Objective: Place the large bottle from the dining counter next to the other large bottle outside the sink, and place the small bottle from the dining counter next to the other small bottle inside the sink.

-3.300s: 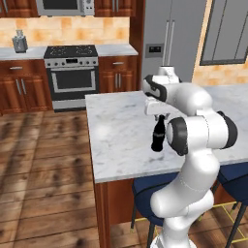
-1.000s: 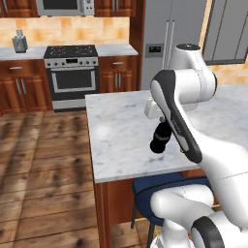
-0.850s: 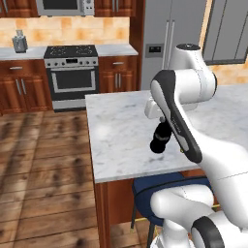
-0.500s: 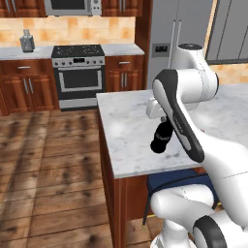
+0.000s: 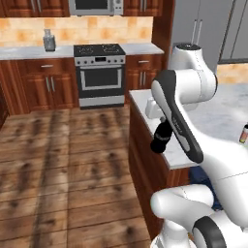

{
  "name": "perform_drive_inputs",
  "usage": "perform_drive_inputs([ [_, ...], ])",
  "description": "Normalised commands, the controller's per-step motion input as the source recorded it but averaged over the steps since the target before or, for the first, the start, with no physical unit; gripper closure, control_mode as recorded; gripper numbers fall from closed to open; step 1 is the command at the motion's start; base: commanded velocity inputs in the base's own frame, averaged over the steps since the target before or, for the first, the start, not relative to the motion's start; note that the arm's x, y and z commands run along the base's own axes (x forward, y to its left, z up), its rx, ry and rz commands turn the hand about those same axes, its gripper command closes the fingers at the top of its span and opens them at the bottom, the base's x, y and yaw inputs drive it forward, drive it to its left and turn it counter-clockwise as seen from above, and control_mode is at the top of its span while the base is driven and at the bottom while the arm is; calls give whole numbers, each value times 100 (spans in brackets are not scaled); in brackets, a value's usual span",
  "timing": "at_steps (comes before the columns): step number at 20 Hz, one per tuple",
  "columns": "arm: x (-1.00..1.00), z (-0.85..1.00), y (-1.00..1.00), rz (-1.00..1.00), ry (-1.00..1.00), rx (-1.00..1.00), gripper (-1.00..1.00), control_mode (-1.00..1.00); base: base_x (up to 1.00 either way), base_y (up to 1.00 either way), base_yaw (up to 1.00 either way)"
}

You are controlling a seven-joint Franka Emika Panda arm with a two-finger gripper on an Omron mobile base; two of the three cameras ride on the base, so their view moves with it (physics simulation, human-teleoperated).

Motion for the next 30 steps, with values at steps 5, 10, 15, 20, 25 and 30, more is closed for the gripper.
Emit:
perform_drive_inputs([
  [5, 0, 0, 0, 0, 0, 0, 100, 100, 9, 78, 0],
  [10, 0, 0, 0, 0, 0, 0, 100, 100, 38, 61, 6],
  [15, 0, 0, 0, 0, 0, 0, 100, 100, 37, 61, 13],
  [20, 0, 0, 0, 0, 0, 0, 100, 100, 38, 60, 16],
  [25, 0, 0, 0, 0, 0, 0, 100, 100, 55, 61, 17],
  [30, 0, 0, 0, 0, 0, 0, 100, 100, 49, 55, 11],
])
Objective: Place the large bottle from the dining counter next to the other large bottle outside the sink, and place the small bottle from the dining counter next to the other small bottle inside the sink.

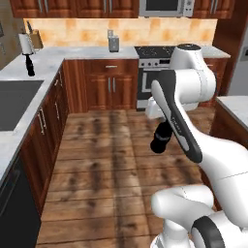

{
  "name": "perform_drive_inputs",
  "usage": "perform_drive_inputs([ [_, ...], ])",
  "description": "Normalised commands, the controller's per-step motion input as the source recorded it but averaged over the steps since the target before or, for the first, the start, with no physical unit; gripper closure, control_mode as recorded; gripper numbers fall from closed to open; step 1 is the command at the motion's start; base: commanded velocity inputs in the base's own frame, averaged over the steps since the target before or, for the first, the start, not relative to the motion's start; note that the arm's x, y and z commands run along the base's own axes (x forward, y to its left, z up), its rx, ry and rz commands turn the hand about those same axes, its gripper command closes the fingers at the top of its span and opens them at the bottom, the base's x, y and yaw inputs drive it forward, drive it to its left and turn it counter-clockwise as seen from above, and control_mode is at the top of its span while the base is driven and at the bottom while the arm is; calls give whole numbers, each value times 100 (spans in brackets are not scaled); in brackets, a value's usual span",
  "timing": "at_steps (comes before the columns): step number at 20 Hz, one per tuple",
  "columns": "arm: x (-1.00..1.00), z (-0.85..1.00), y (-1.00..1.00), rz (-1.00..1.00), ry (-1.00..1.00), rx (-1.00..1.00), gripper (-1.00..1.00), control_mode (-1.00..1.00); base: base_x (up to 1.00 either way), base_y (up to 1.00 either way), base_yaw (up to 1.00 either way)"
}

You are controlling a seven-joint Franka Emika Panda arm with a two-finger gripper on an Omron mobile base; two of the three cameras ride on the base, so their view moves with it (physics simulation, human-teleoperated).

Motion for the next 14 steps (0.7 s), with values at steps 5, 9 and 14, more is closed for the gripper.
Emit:
perform_drive_inputs([
  [5, 0, 0, 0, 0, 0, 0, 100, 100, 72, 31, 14],
  [9, 0, 0, 0, 0, 0, 0, 100, 100, 79, 28, 15],
  [14, 0, 0, 0, 0, 0, 0, 100, 100, 76, 16, 22],
])
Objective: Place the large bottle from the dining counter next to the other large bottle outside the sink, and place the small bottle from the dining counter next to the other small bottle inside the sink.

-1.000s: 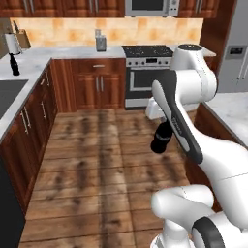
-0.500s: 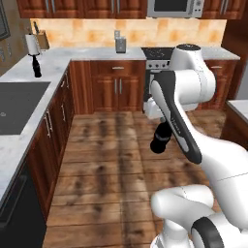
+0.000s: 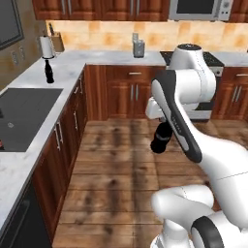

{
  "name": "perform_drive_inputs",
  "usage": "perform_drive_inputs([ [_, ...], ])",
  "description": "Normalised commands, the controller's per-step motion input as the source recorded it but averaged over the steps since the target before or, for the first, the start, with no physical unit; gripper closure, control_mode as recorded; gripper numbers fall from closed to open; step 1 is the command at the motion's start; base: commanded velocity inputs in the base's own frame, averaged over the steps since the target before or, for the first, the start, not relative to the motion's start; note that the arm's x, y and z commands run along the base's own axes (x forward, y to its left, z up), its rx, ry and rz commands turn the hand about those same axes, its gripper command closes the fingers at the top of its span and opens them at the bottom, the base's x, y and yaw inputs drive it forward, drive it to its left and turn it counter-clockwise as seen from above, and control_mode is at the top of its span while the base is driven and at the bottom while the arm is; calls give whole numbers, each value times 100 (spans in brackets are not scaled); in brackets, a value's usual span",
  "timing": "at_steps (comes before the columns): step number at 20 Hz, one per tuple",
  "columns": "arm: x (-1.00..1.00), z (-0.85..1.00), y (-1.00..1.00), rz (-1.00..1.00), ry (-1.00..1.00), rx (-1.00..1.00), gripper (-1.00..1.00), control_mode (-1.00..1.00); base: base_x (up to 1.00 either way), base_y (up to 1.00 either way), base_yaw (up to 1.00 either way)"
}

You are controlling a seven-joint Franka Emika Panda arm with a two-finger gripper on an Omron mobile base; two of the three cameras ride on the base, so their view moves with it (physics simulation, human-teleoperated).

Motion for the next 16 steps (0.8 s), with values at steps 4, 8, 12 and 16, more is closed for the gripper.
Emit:
perform_drive_inputs([
  [4, 0, 0, 0, 0, 0, 0, 100, 100, 81, 14, 27],
  [8, 0, 0, 0, 0, 0, 0, 100, 100, 97, 1, 29],
  [12, 0, 0, 0, 0, 0, 0, 100, 100, 100, 2, 30],
  [16, 0, 0, 0, 0, 0, 0, 100, 100, 95, 0, 39],
])
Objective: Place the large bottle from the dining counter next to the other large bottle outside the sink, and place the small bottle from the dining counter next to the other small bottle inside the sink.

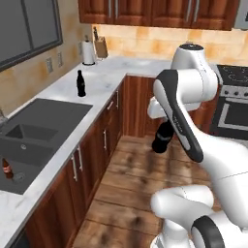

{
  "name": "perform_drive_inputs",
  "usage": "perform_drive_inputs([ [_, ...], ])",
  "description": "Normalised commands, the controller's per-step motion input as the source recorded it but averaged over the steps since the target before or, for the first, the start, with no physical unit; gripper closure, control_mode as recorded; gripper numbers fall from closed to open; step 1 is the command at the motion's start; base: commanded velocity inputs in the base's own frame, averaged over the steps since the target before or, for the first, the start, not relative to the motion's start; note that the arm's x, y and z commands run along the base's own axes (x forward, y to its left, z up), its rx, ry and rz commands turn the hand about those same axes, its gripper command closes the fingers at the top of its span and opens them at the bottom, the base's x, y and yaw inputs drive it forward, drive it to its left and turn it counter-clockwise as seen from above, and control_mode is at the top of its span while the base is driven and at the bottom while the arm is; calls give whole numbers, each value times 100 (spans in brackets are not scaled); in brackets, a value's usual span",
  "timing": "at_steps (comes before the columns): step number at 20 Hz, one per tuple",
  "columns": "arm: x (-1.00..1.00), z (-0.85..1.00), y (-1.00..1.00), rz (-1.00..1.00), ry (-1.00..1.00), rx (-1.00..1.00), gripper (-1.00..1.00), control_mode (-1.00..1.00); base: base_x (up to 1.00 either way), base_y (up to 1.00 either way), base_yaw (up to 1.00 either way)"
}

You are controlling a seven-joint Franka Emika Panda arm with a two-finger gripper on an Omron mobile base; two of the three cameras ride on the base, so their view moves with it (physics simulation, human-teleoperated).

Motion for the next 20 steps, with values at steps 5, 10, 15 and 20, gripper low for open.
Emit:
perform_drive_inputs([
  [5, 0, 0, 0, 0, 0, 0, 100, 100, 81, 0, 50],
  [10, 0, 0, 0, 0, 0, 0, 100, 100, 76, 0, 55],
  [15, 0, 0, 0, 0, 0, 0, 100, 100, 67, -19, 50],
  [20, 0, 0, 0, 0, 0, 0, 100, 100, 62, -49, 41],
])
